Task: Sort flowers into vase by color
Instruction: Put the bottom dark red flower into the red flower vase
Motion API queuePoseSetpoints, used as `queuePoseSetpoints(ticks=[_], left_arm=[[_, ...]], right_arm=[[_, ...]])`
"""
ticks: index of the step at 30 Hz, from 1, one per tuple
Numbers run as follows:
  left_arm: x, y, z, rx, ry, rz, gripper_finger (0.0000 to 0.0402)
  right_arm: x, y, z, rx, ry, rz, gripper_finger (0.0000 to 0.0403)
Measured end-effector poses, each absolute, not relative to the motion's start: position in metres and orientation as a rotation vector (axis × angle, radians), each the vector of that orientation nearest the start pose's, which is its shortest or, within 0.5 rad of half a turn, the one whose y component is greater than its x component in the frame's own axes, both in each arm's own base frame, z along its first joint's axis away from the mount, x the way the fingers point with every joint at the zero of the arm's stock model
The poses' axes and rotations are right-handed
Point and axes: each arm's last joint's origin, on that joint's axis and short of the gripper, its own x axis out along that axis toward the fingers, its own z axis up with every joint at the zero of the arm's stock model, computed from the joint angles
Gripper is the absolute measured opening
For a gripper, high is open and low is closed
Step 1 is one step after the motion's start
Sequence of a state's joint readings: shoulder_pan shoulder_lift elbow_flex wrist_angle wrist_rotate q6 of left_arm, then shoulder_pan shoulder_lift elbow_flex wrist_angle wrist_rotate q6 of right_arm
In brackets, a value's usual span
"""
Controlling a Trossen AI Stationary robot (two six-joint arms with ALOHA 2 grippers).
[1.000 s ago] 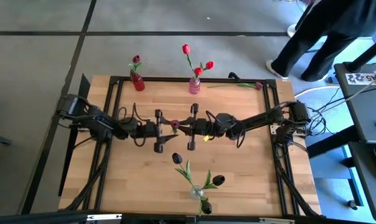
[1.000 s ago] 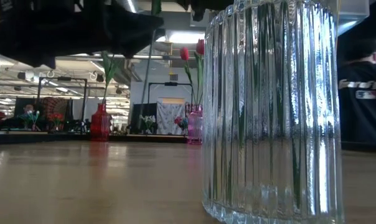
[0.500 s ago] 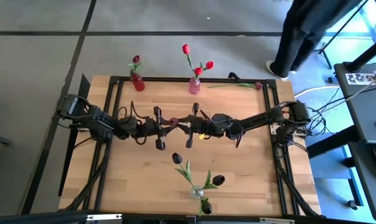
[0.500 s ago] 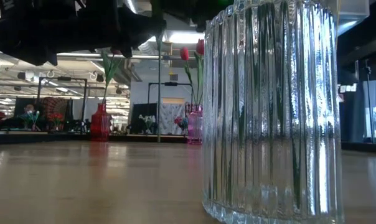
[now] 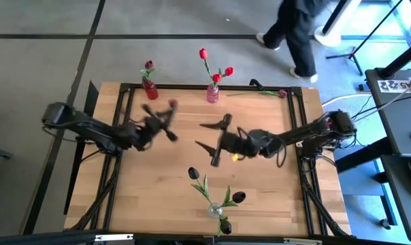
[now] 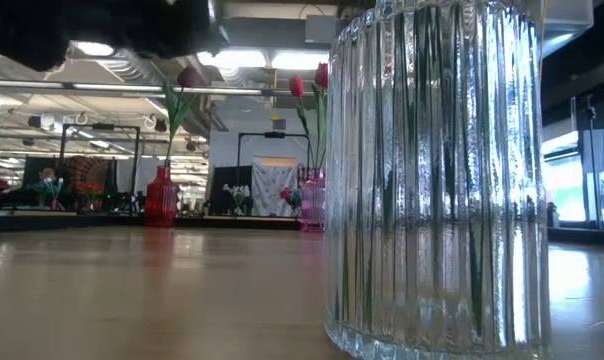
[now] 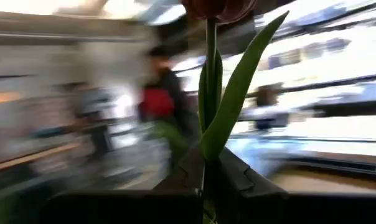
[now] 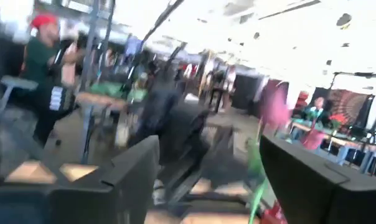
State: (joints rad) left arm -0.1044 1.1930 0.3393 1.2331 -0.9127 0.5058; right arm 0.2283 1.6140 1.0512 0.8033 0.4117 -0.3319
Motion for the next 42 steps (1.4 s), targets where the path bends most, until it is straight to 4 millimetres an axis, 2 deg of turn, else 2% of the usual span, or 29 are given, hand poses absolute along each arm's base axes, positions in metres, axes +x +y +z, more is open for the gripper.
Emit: queuePoseSetpoints(ticks=[2, 7, 12, 15, 20, 25, 31, 34, 42], left_arm=[[0.195, 0.009, 0.249, 0.297, -0.098, 1.026, 0.0004], [0.159, 0.035, 0.279, 0.270, -0.160, 1.262, 0.0004], [0.129, 0.061, 0.295, 0.217, -0.336, 1.403, 0.0004], [0.119, 0.073, 0.299, 0.205, -0.421, 1.454, 0.0004], [0.115, 0.096, 0.295, 0.201, -0.498, 1.489, 0.0005], [0.113, 0.118, 0.286, 0.200, -0.490, 1.543, 0.0005], [0.113, 0.137, 0.276, 0.183, -0.494, 1.528, 0.0005], [0.111, 0.143, 0.273, 0.183, -0.473, 1.568, 0.0005], [0.111, 0.144, 0.271, 0.187, -0.449, 1.593, 0.0005]], right_arm=[[0.352, 0.084, 0.308, -0.272, -0.166, -0.205, 0.0285], [0.344, 0.111, 0.304, -0.305, -0.117, -0.191, 0.0286], [0.338, 0.125, 0.302, -0.324, -0.087, -0.206, 0.0287], [0.337, 0.128, 0.301, -0.331, -0.083, -0.214, 0.0287], [0.337, 0.127, 0.302, -0.330, -0.084, -0.217, 0.0287], [0.337, 0.127, 0.302, -0.329, -0.085, -0.217, 0.0287], [0.337, 0.127, 0.302, -0.328, -0.085, -0.216, 0.0287], [0.337, 0.127, 0.302, -0.329, -0.084, -0.216, 0.0287], [0.337, 0.127, 0.301, -0.328, -0.083, -0.215, 0.0287]])
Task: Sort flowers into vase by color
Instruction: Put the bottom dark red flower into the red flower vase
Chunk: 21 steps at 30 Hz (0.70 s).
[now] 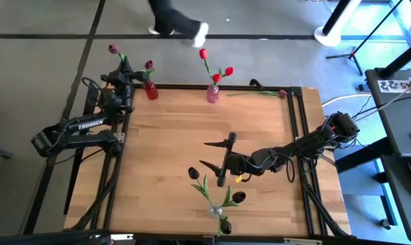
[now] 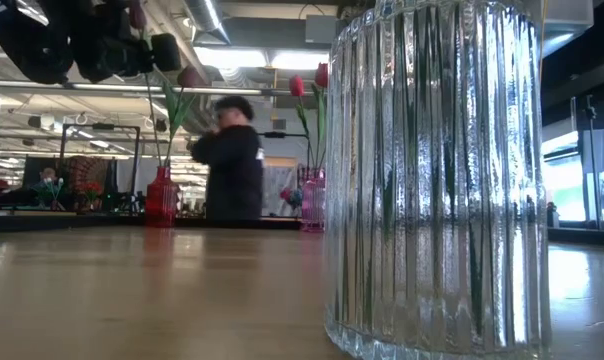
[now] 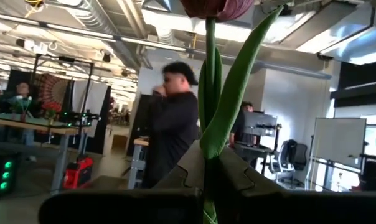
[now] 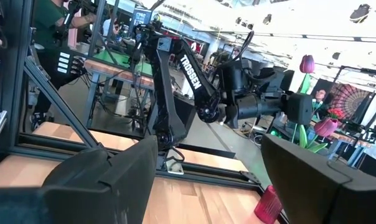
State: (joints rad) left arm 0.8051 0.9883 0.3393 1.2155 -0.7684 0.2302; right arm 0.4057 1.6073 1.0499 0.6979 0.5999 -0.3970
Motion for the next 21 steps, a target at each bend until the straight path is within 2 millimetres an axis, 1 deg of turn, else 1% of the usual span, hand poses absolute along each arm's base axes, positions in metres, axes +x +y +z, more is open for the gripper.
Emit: queuePoseSetpoints(ticks=[8, 16, 18, 21], left_arm=[[0.115, 0.147, 0.261, 0.190, -0.293, 1.615, 0.0005], [0.118, 0.148, 0.258, 0.309, -0.124, 1.629, 0.0005], [0.119, 0.150, 0.254, 0.323, -0.066, 1.621, 0.0005], [0.120, 0.151, 0.250, 0.324, -0.030, 1.625, 0.0005]], right_arm=[[0.337, 0.127, 0.302, -0.320, -0.087, -0.216, 0.0287], [0.337, 0.127, 0.302, -0.316, -0.093, -0.217, 0.0287], [0.337, 0.127, 0.302, -0.316, -0.092, -0.216, 0.0287], [0.337, 0.127, 0.302, -0.316, -0.092, -0.216, 0.0287]])
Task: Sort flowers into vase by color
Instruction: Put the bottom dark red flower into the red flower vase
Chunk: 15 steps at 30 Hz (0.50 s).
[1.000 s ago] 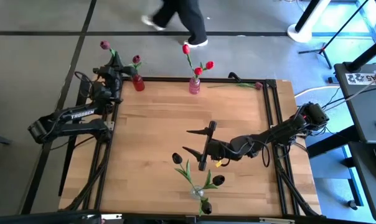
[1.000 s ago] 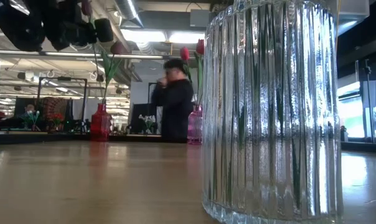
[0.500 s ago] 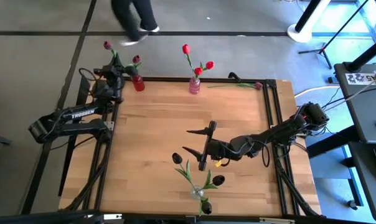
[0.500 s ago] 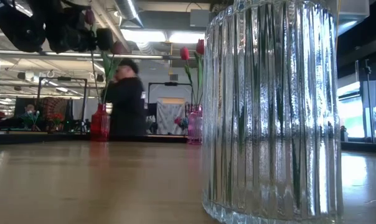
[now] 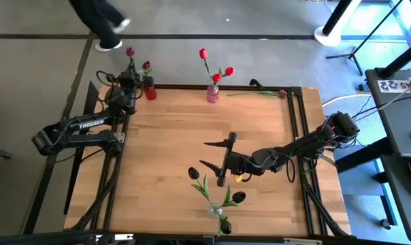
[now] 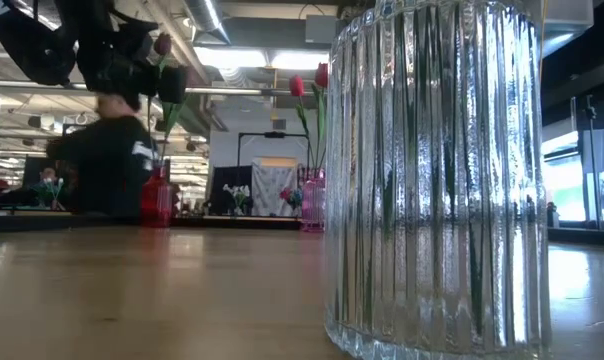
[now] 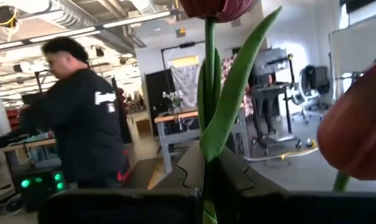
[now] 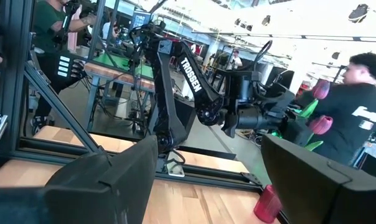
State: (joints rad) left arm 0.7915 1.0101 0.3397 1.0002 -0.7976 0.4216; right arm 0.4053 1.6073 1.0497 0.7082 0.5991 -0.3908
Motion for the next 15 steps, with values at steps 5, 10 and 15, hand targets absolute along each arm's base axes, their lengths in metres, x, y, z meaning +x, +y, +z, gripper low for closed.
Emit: queuePoseSetpoints(ticks=[5, 10, 15], left_arm=[[0.121, 0.152, 0.249, 0.325, -0.018, 1.640, 0.0017], [0.122, 0.154, 0.245, 0.359, 0.108, 1.647, 0.0064], [0.129, 0.164, 0.254, 0.302, 0.355, 1.722, 0.0122]], right_arm=[[0.337, 0.127, 0.302, -0.319, -0.086, -0.215, 0.0287], [0.338, 0.127, 0.299, -0.277, -0.070, -0.209, 0.0287], [0.337, 0.125, 0.297, -0.235, -0.047, -0.270, 0.0287]])
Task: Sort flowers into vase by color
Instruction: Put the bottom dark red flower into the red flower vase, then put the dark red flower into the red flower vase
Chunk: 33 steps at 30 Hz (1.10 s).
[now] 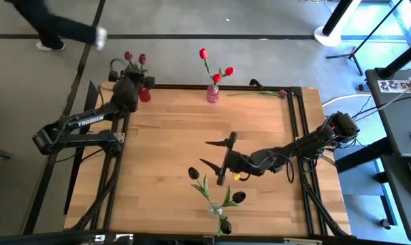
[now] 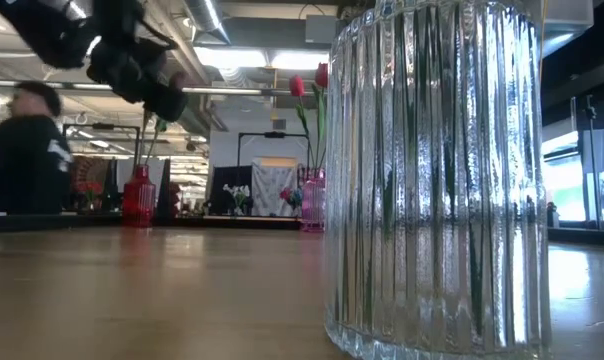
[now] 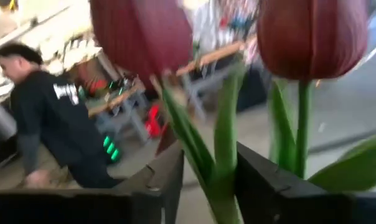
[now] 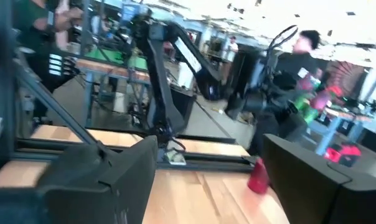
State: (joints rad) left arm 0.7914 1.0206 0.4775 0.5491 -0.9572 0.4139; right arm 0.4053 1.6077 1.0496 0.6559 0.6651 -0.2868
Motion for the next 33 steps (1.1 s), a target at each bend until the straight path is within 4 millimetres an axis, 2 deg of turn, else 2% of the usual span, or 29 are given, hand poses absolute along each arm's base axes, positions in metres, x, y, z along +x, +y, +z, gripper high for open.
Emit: queuePoseSetpoints(ticks=[4, 11, 17, 20, 24, 27, 33], left_arm=[[0.133, 0.167, 0.270, 0.201, 0.507, 1.735, 0.0155], [0.129, 0.157, 0.300, -0.074, 0.629, 1.582, 0.0178], [0.122, 0.143, 0.319, -0.273, 0.749, 1.417, 0.0179], [0.118, 0.135, 0.326, -0.328, 0.802, 1.323, 0.0179], [0.117, 0.122, 0.334, -0.380, 0.777, 1.164, 0.0179], [0.114, 0.109, 0.340, -0.400, 0.727, 1.043, 0.0179], [0.112, 0.075, 0.338, -0.385, 0.601, 0.771, 0.0179]], right_arm=[[0.337, 0.124, 0.297, -0.223, -0.040, -0.309, 0.0287], [0.339, 0.118, 0.293, -0.174, -0.002, -0.364, 0.0287], [0.347, 0.090, 0.280, -0.085, 0.089, -0.424, 0.0287], [0.352, 0.074, 0.275, -0.033, 0.126, -0.400, 0.0287], [0.356, 0.052, 0.269, 0.043, 0.172, -0.387, 0.0287], [0.352, 0.037, 0.271, 0.063, 0.216, -0.425, 0.0287], [0.319, 0.021, 0.288, 0.102, 0.353, -0.491, 0.0287]])
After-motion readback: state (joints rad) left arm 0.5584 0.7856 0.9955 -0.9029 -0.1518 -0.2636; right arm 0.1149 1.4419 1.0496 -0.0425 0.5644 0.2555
